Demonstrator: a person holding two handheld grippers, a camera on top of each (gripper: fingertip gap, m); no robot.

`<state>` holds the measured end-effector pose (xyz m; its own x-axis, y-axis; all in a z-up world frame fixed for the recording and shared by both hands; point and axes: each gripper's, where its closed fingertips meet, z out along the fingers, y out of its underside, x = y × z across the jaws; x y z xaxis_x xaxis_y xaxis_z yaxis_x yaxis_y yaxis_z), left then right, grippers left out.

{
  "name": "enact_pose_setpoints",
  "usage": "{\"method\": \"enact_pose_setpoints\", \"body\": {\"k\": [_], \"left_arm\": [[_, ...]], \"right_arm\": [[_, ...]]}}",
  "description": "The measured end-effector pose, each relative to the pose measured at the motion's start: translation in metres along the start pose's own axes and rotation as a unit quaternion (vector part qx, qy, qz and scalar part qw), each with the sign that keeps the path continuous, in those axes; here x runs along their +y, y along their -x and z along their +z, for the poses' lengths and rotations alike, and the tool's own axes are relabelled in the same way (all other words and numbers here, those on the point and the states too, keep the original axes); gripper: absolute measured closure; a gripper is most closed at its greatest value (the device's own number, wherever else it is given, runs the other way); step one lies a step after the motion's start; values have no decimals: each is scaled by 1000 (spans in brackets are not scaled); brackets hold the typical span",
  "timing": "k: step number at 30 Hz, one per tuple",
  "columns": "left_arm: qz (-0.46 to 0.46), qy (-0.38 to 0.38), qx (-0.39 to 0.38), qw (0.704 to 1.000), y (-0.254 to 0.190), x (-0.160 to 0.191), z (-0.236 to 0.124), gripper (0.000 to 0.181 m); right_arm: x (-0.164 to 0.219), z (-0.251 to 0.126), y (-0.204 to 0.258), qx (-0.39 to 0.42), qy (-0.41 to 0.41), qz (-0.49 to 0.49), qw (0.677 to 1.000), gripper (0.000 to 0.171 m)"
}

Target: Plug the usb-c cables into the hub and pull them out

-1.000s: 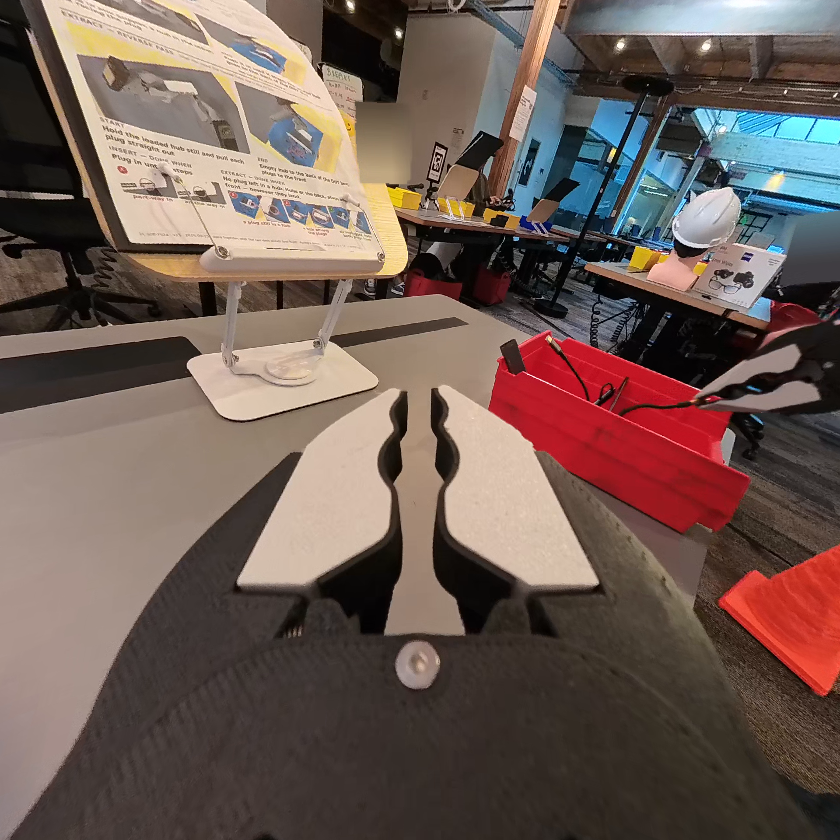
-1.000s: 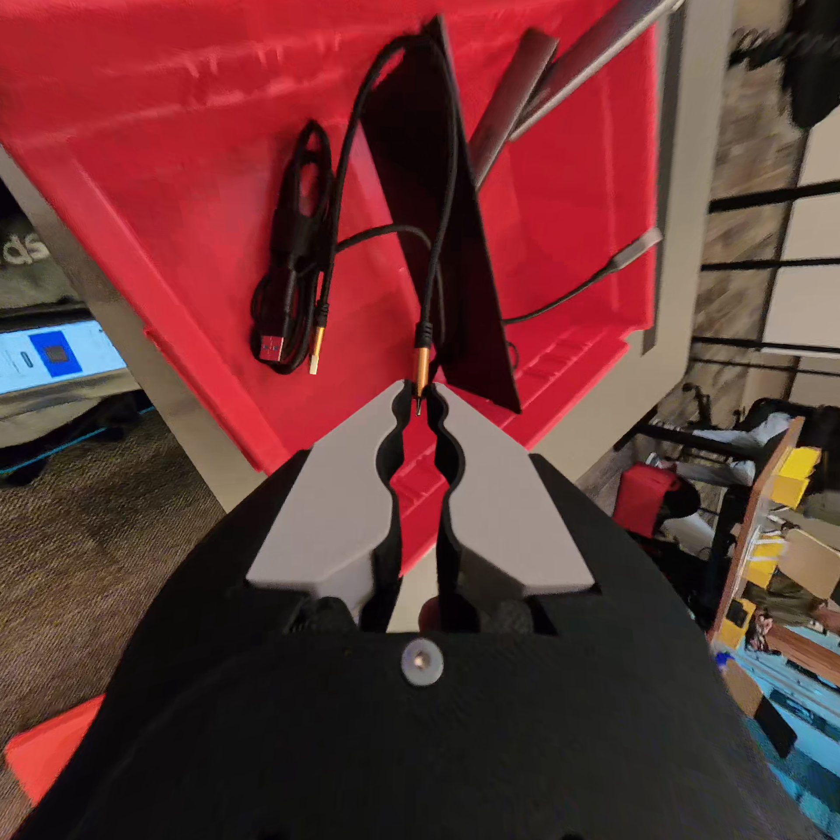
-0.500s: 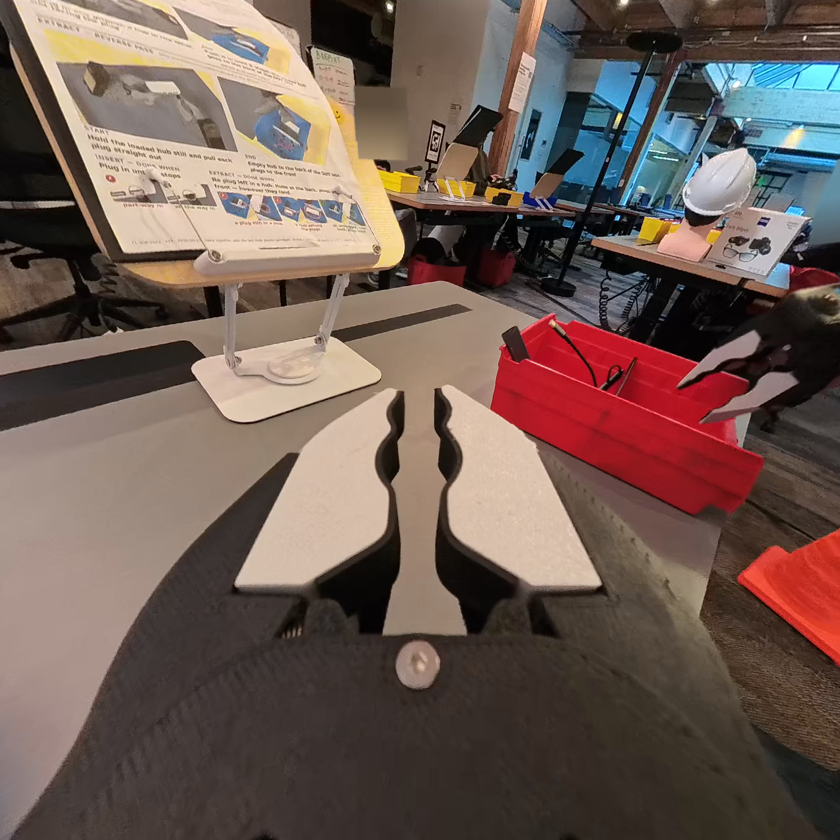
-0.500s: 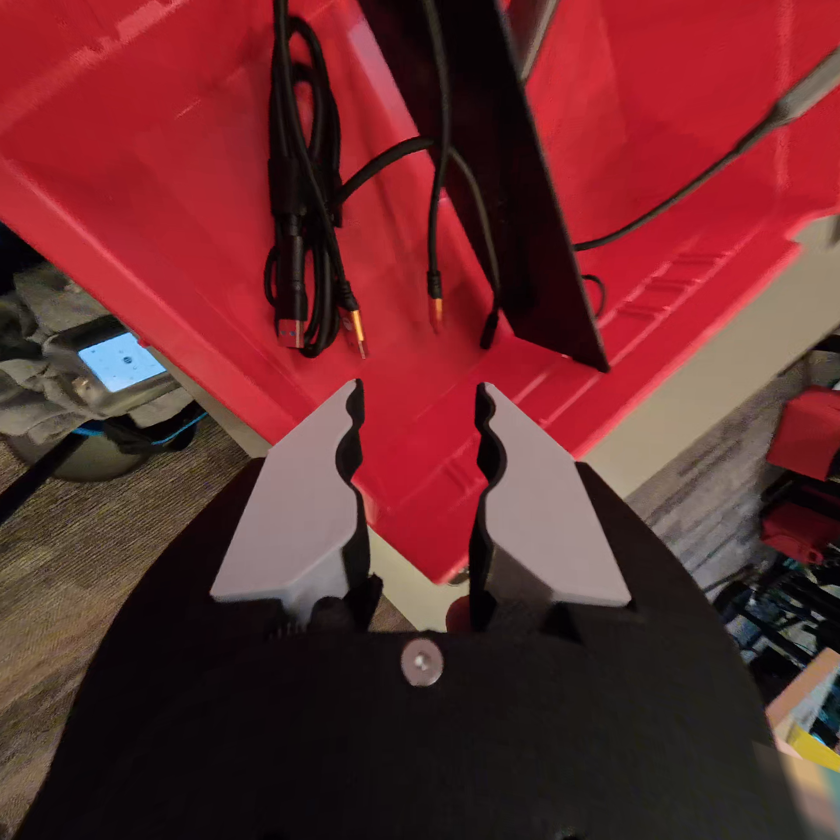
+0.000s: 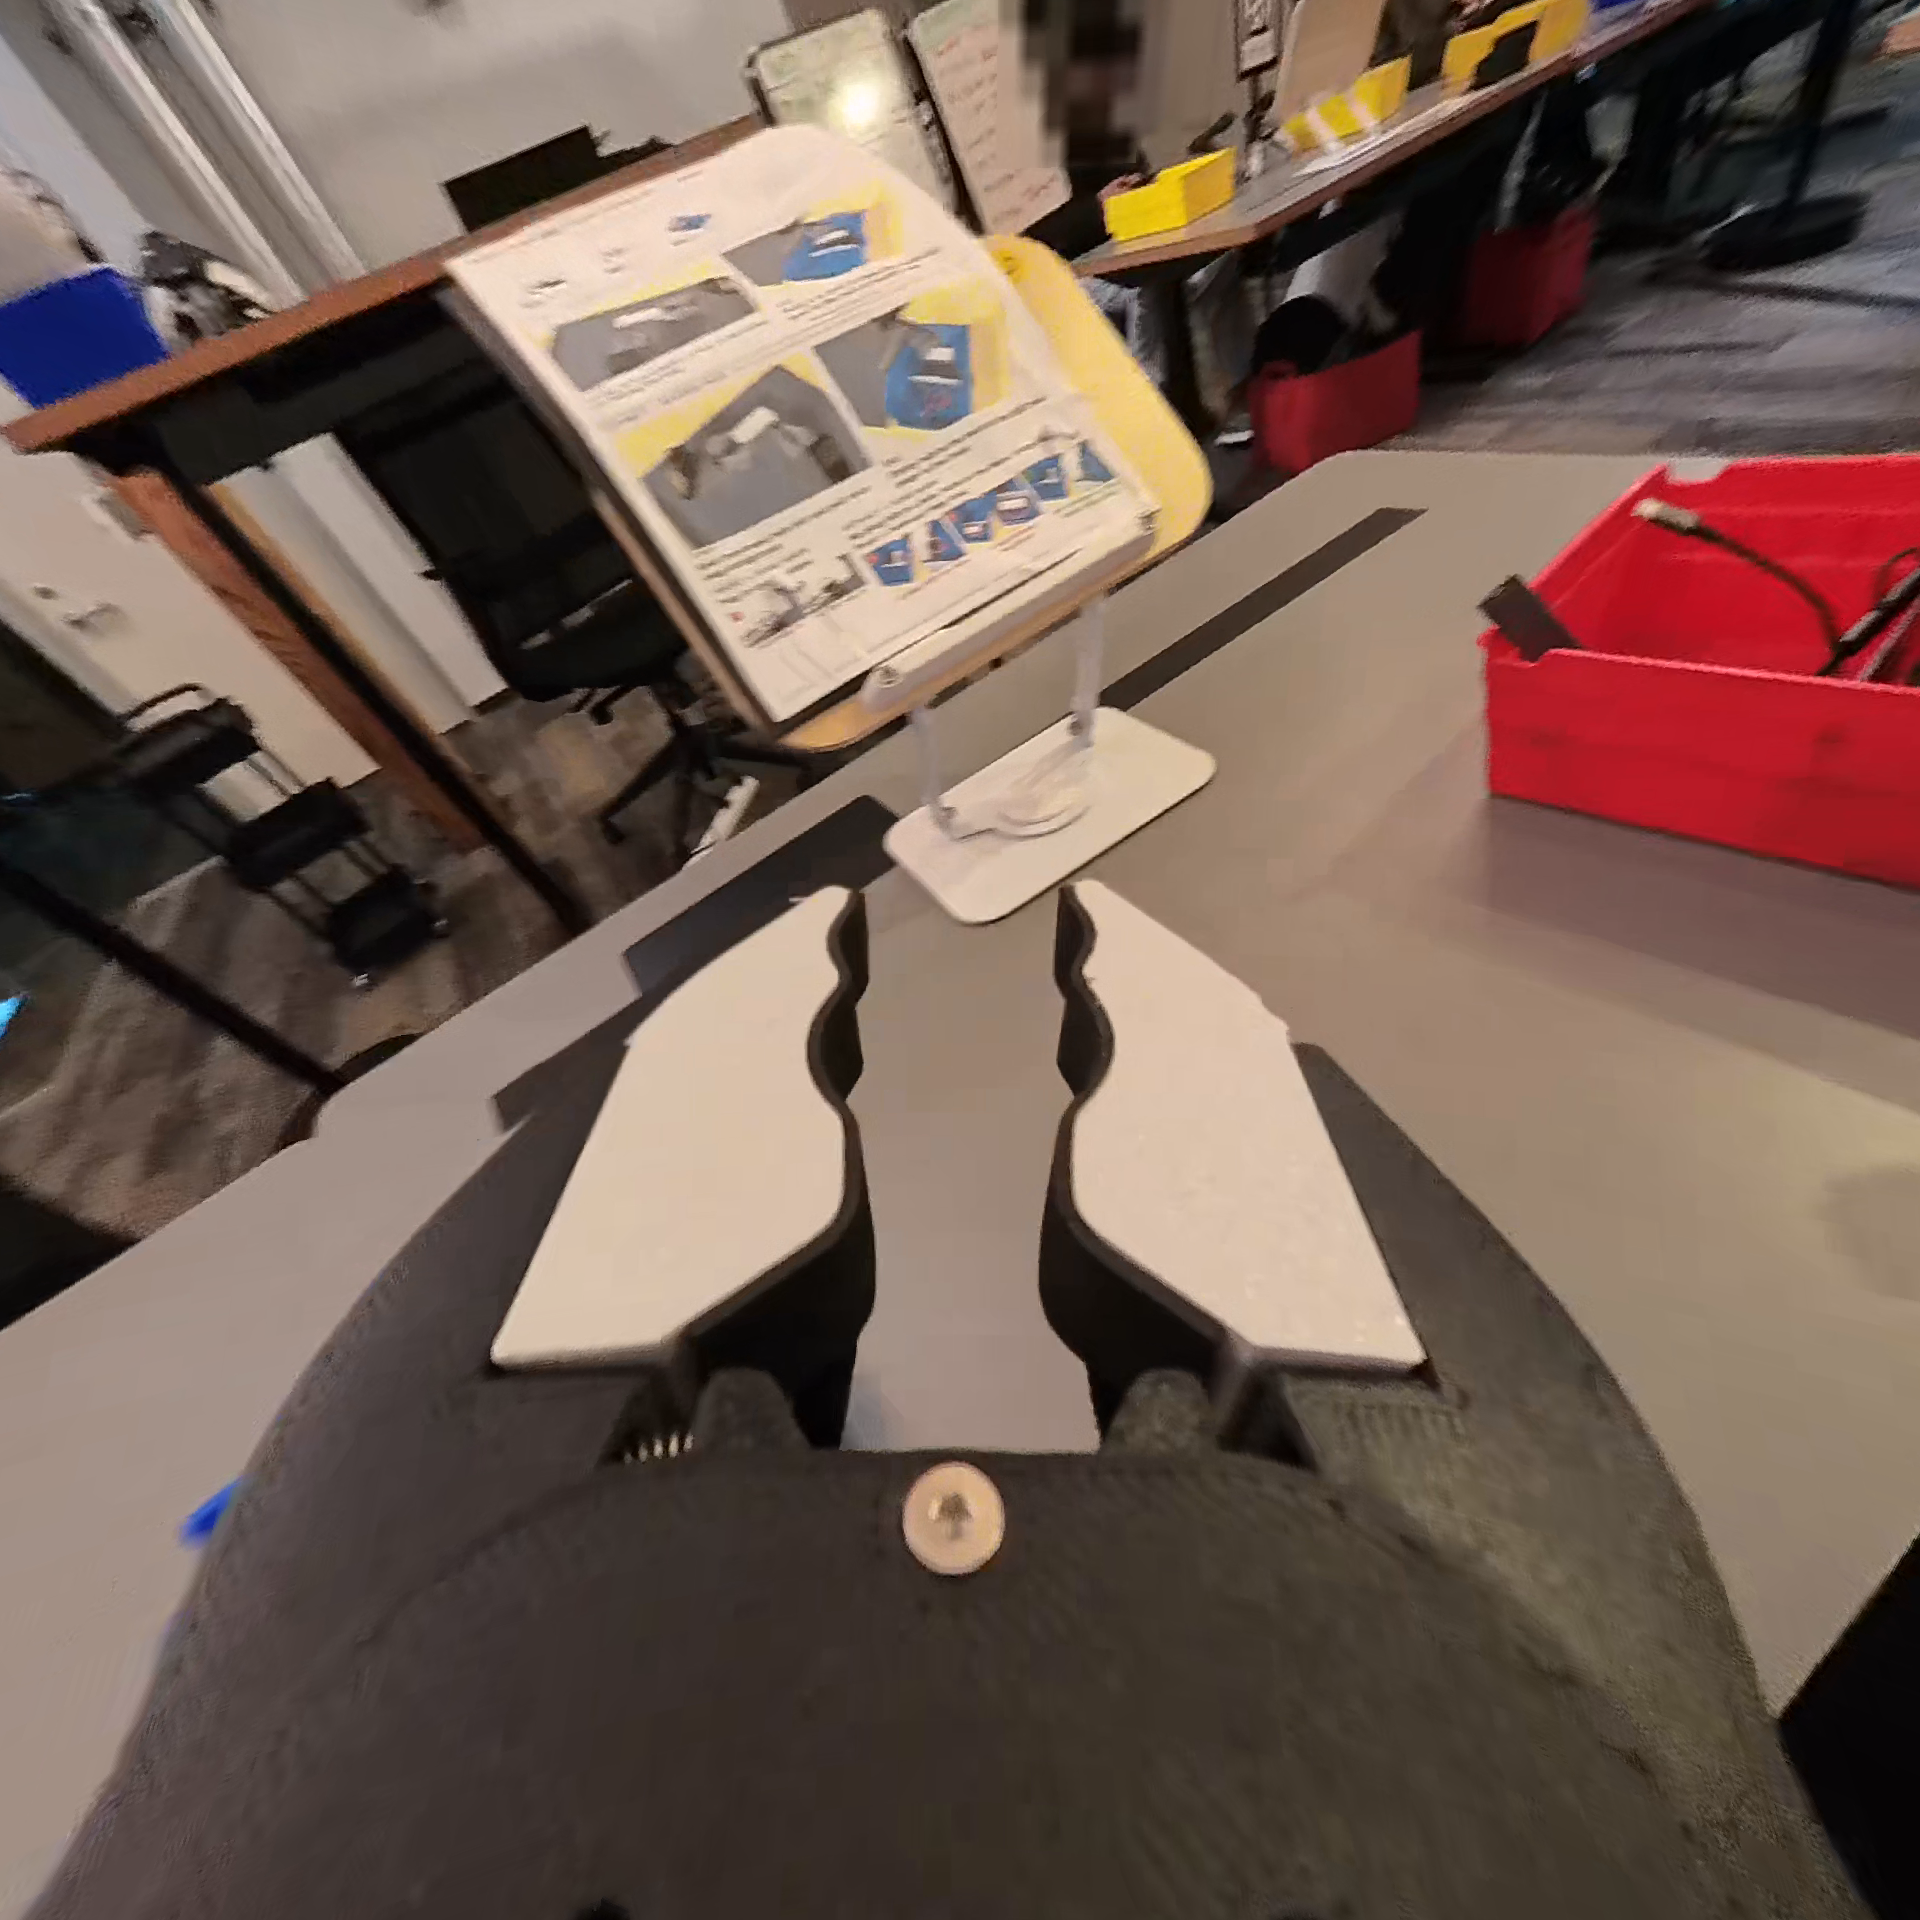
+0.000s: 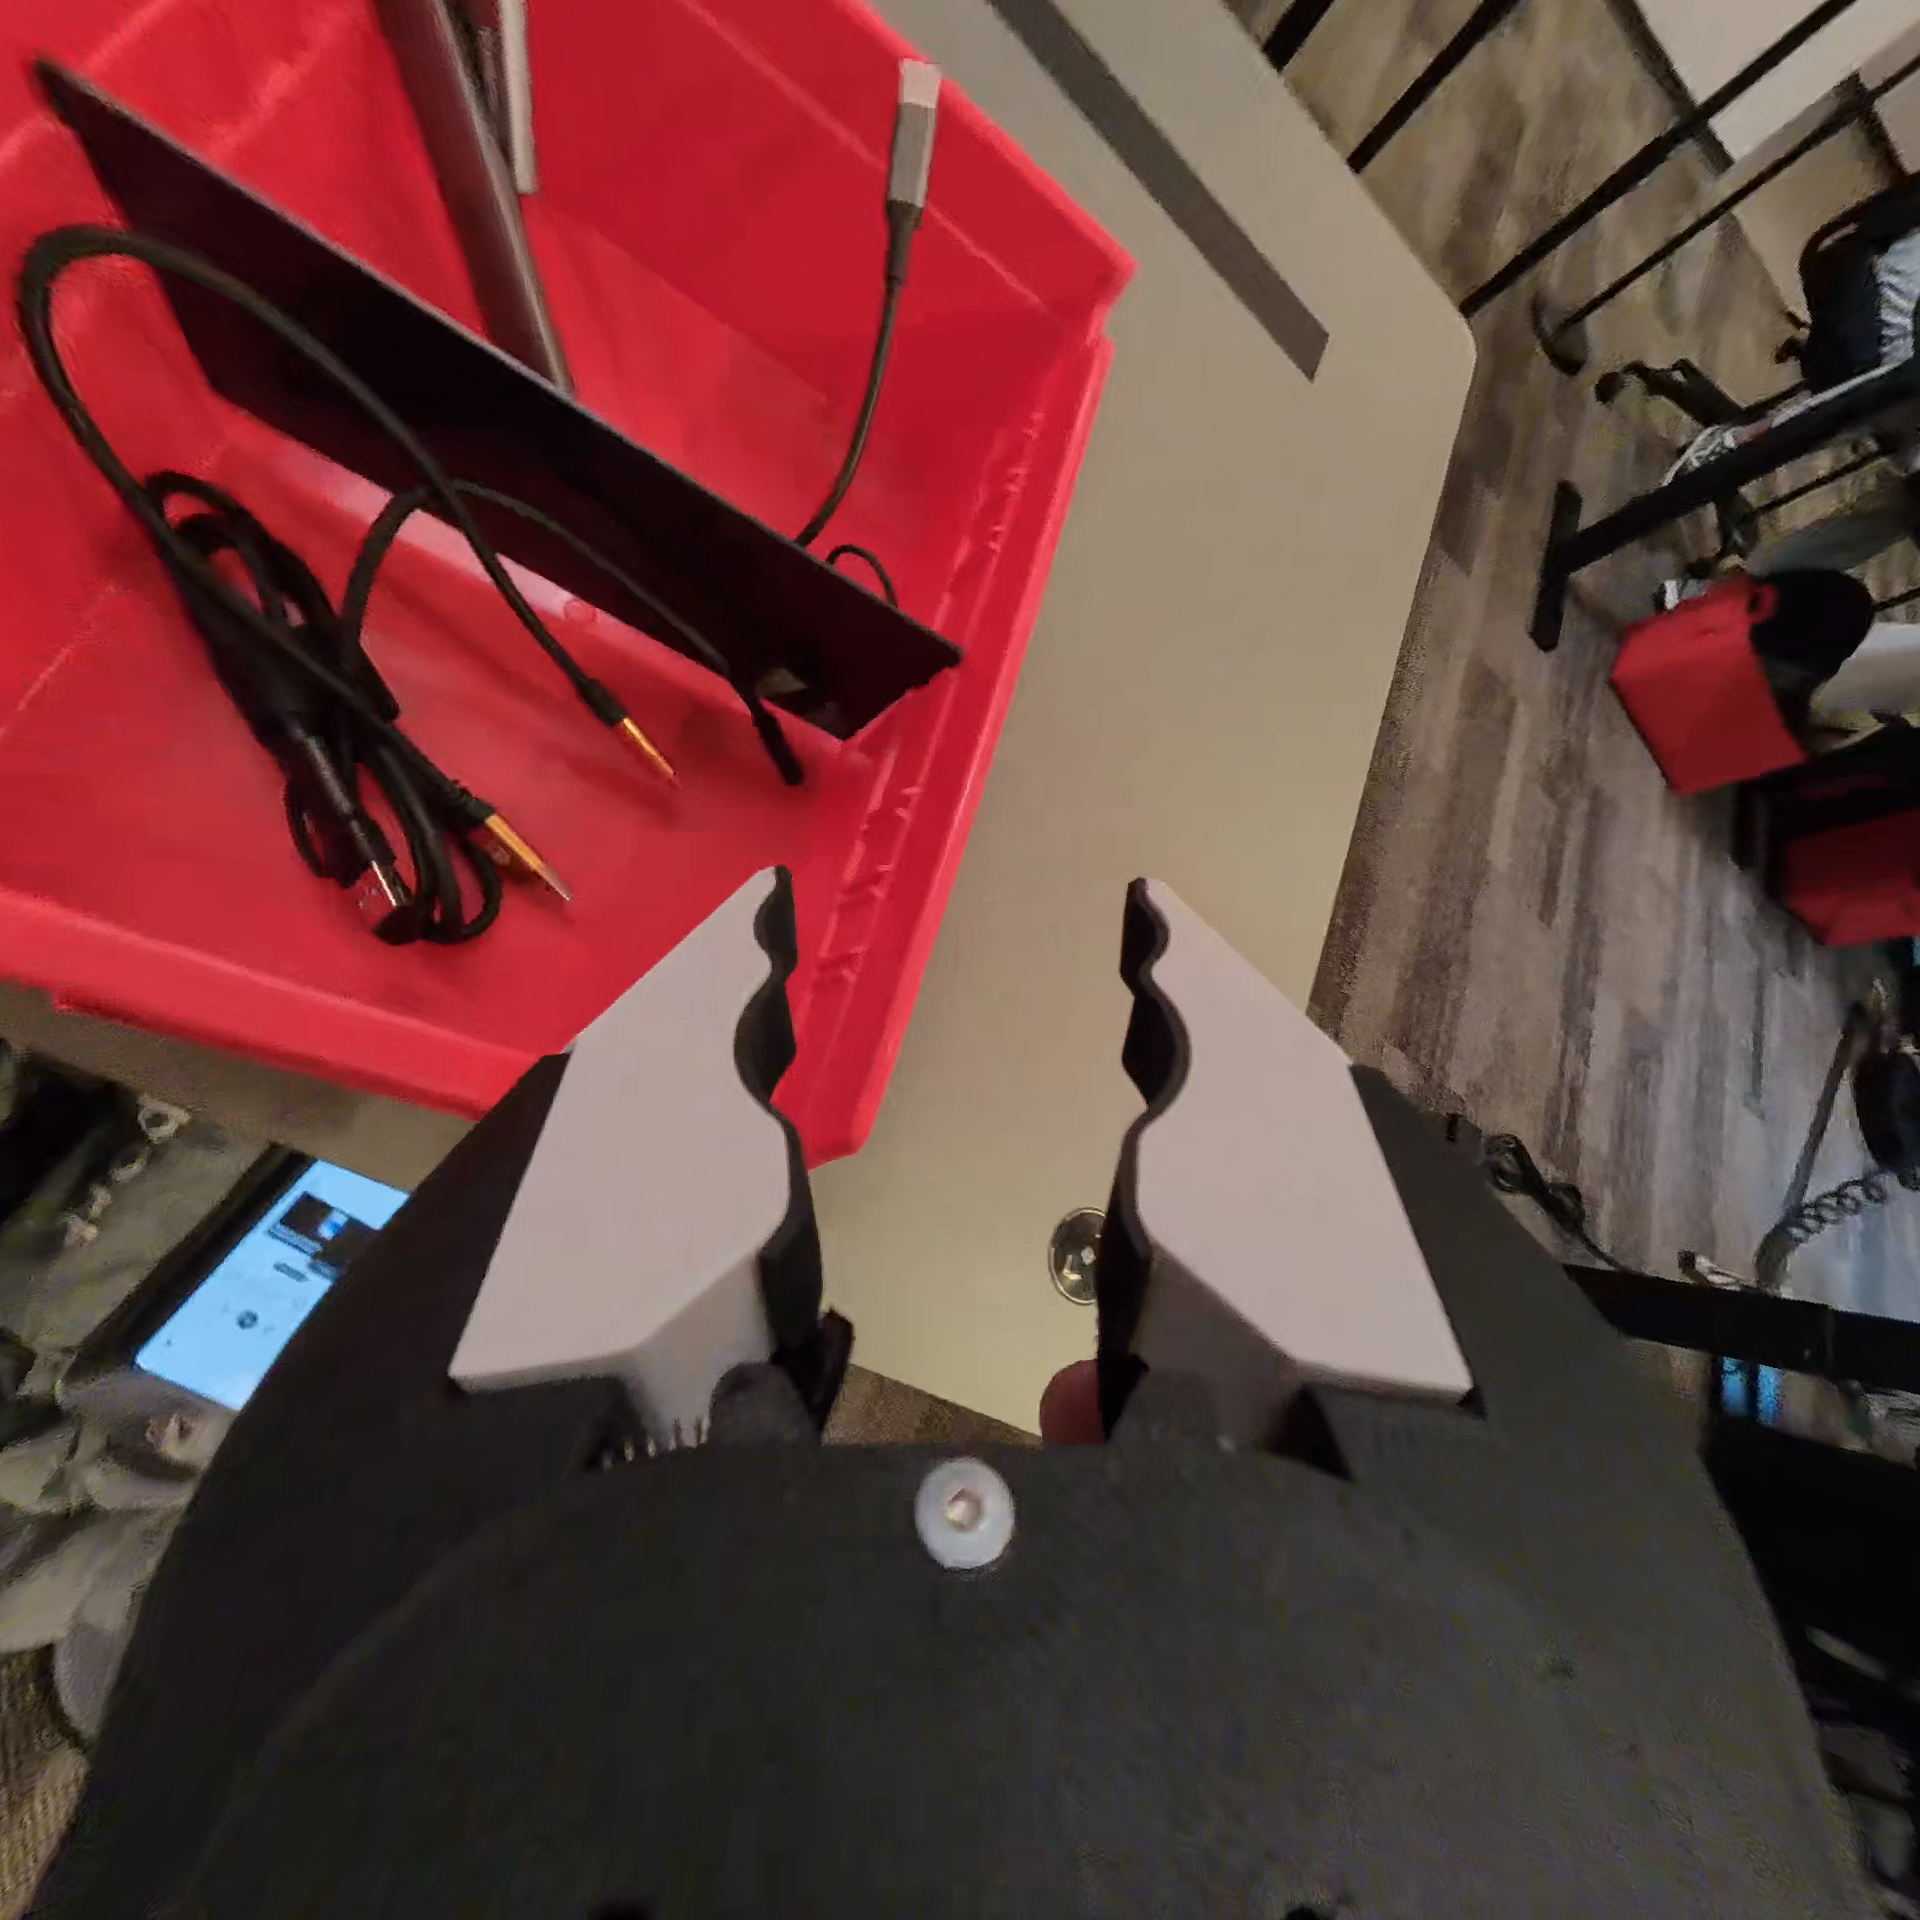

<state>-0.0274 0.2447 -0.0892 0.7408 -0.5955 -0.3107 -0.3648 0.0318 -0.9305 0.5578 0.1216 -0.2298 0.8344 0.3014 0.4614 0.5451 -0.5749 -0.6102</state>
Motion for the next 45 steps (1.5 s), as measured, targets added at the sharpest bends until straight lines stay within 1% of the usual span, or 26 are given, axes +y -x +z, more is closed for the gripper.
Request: {"method": "enact_pose_setpoints", "body": {"k": [2, 5, 8, 9, 11, 14, 16, 20, 22, 24, 27, 30, 32, 33, 35, 37, 40, 42, 45], "left_arm": [[4, 21, -34, 999, 27, 5, -21, 144], [4, 59, -93, 994, 66, 26, -54, 142], [8, 130, -143, 981, 96, 69, -87, 131], [2, 148, -154, 977, 104, 83, -97, 128], [-16, 174, -175, 969, 120, 111, -117, 126], [-42, 227, -203, 951, 139, 161, -141, 117], [-63, 252, -213, 942, 147, 190, -152, 109], [-94, 287, -220, 927, 153, 236, -162, 99], [-109, 299, -218, 923, 155, 255, -164, 98], [-143, 305, -212, 917, 155, 272, -165, 97], [-178, 311, -213, 909, 160, 293, -169, 106], [-209, 305, -183, 911, 154, 302, -163, 120], [-207, 313, -179, 909, 154, 311, -159, 132], [-207, 318, -178, 908, 154, 315, -158, 134], [-197, 325, -179, 907, 157, 321, -156, 144], [-189, 321, -185, 909, 162, 322, -155, 155], [-207, 306, -178, 912, 166, 322, -150, 166], [-222, 293, -165, 915, 167, 320, -146, 170], [-276, 263, -110, 918, 160, 314, -136, 159]], "right_arm": [[2, 1, 0, -3, -21, 24, 999, 103], [6, 7, 4, -15, -38, 53, 998, 101], [14, 17, 9, -27, -34, 65, 997, 95], [15, 20, 12, -34, -35, 68, 997, 94], [15, 25, 16, -43, -38, 74, 996, 92], [12, 29, 20, -56, -47, 85, 994, 92], [8, 32, 24, -67, -59, 92, 992, 93], [3, 38, 33, -85, -67, 101, 989, 94], [0, 41, 38, -95, -71, 103, 988, 95], [0, 44, 38, -87, -71, 99, 989, 94], [-3, 45, 37, -82, -78, 102, 988, 99], [-5, 49, 36, -76, -87, 105, 988, 102], [-8, 52, 37, -74, -91, 103, 988, 103], [-9, 53, 39, -78, -92, 104, 987, 103], [-14, 56, 42, -86, -100, 112, 985, 103], [-18, 57, 44, -89, -108, 115, 983, 104], [-25, 60, 49, -94, -116, 117, 982, 105], [-30, 61, 53, -99, -120, 120, 981, 106], [-39, 62, 62, -119, -129, 125, 977, 105]]}}
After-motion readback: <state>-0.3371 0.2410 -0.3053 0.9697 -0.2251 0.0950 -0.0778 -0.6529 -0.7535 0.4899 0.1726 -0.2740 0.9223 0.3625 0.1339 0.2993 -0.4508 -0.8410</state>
